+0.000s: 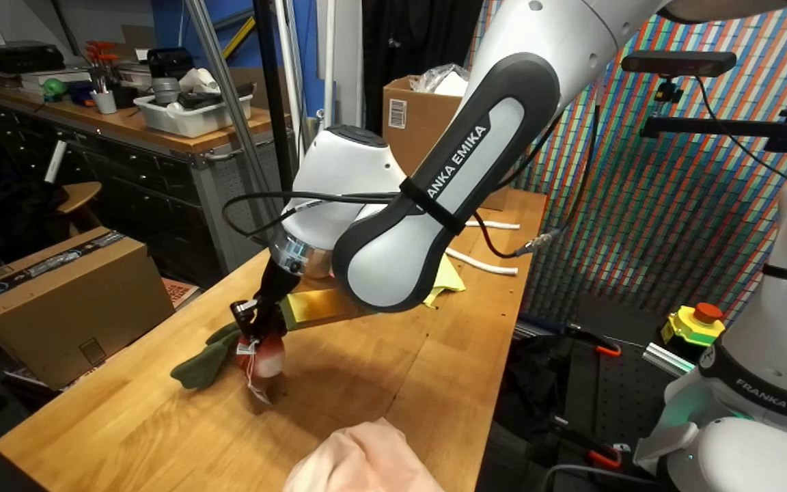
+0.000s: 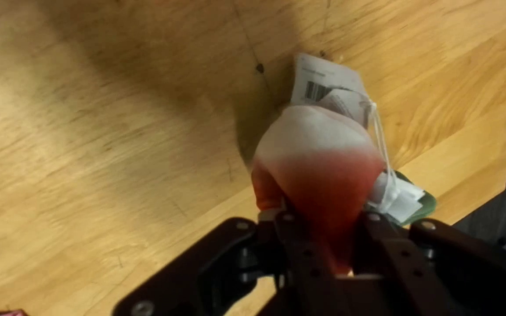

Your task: Separate the clothes, rope and plush toy on the table

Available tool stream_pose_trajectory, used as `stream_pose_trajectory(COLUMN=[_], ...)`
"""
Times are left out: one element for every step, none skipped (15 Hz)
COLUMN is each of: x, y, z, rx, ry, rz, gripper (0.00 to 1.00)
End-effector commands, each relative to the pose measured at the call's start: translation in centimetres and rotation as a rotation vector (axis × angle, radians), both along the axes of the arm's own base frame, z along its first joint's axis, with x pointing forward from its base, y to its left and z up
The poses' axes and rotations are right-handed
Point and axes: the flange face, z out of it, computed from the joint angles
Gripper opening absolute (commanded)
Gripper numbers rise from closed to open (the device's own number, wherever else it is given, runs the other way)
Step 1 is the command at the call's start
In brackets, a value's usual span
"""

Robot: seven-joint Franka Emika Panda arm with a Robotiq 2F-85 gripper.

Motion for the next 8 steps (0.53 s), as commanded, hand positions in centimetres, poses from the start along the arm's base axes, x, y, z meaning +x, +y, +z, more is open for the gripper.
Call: stream_pose_trajectory(x=[0.7,0.7,0.7,0.7,0.6,0.5,0.5,0.5], y=[-0.4,-0.6,-0.8,-0.9,-1.1,-1.2,-1.4,-1.7], z=[-0.1,-0.3,-0.5,-0.7,-0.8,-0.9,-1.0,-1.1], rx=[-0.083,-0.101,-0.12,-0.137,-0.152,-0.167,-0.181,-0.202], ry=[-0.048,-0.051,-0.053,-0.056,-0.058,-0.058,-0.057,-0.06], rz=[0.066,0.075,0.086,0.094,0.102,0.108,0.111,0.112], gripper=[0.55,0.62,0.69,0.79,0.85,0.94,0.99,1.0])
